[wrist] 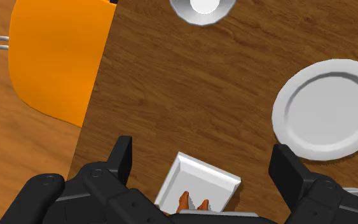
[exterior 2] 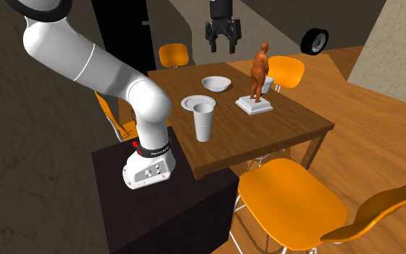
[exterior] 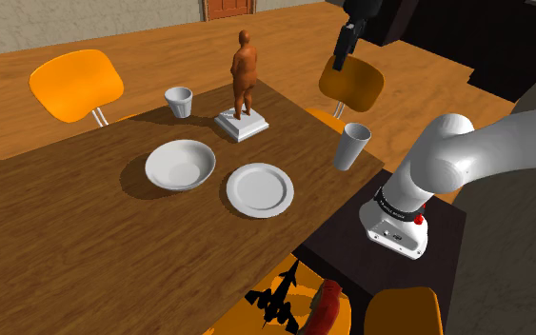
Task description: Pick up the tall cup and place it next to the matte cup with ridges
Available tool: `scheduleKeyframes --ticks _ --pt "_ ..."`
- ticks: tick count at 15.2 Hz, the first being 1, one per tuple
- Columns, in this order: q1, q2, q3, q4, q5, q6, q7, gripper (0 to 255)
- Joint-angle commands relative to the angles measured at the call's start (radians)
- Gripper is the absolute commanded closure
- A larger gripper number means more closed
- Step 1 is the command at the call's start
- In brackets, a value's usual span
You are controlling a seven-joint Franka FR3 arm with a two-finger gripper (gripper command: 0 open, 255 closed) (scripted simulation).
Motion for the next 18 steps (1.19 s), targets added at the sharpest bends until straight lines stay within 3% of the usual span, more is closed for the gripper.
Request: scheduleKeyframes --ticks 1,10,18 --pt "0.0 0.0 0.0 0.0 0.0 0.0 0.0 0" --pt "0.007 -0.174 -0.184 -0.322 -0.038 0.11 -0.231 0" --pt "-0.045 -0.25 -0.367 -0.526 -0.135 0.187 -0.436 0"
